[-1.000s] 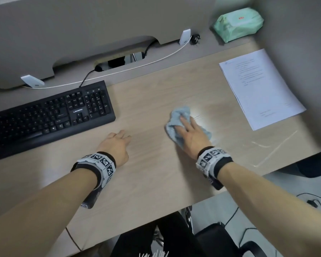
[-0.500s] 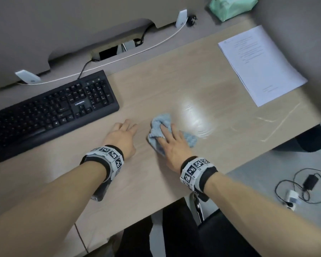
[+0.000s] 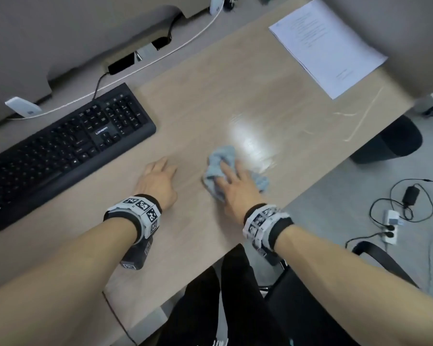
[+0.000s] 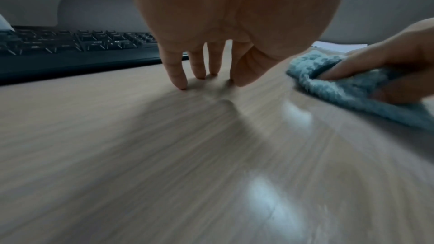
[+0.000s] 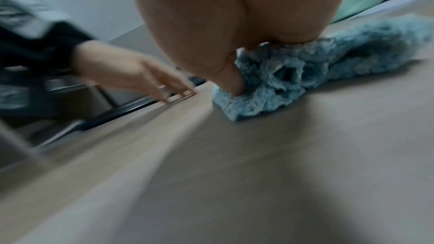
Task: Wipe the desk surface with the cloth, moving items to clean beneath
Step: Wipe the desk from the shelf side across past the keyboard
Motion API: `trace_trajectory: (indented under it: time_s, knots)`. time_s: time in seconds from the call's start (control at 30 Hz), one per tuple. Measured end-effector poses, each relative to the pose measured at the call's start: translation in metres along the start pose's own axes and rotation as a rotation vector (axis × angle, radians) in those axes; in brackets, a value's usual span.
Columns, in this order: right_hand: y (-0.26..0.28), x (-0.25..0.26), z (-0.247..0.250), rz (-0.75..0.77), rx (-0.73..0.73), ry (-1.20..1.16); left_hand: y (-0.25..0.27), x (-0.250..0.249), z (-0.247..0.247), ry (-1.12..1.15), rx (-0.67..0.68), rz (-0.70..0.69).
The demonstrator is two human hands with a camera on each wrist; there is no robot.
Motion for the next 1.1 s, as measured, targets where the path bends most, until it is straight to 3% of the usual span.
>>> trace_trajectory:
  time_s: [0.07,0.17,0.23,0.33,0.43,0.6,0.73,0.83,1.0,1.1]
  knots:
    - [0.029,0.036,-0.018,0.164,0.029,0.042,0.002,0.000,-0.003,-0.012,0.029,-0.017]
    - [0.047,0.027,-0.027,0.277,0.076,0.056,0.004,0.000,-0.005,-0.023,0.039,-0.042]
    - [0.040,0.001,-0.019,0.219,0.059,0.055,0.005,0.000,-0.005,-0.044,0.023,-0.056]
    - [0.020,-0.031,-0.005,0.018,-0.016,-0.062,0.006,-0.001,-0.005,-0.064,0.006,-0.062]
    - [0.015,-0.015,-0.004,-0.089,-0.042,-0.083,0.005,0.000,-0.007,-0.069,0.018,-0.054]
    - [0.070,0.076,-0.031,0.265,0.023,-0.013,0.005,0.000,-0.006,-0.089,0.039,-0.074]
    - [0.108,0.079,-0.064,0.459,0.003,0.066,0.008,0.001,-0.005,-0.107,0.047,-0.084]
    - [0.103,0.036,-0.057,0.366,-0.019,0.037,0.008,0.001,-0.003,-0.091,0.027,-0.077]
    - [0.084,-0.028,-0.031,-0.035,-0.117,-0.073,0.016,-0.011,-0.006,-0.053,-0.045,-0.105]
    - [0.084,0.013,-0.051,0.072,-0.047,0.022,0.021,-0.020,-0.012,-0.066,-0.041,-0.129]
Point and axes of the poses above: each hand's wrist, its own y-axis away from the middle knuckle, its own z-axis out of the back of the hand, x = y × z, the point moved 7 cm from there along -y, towards the middle knuckle, and after that the axes turned 4 degrees about -z, right-handed, at the moved point
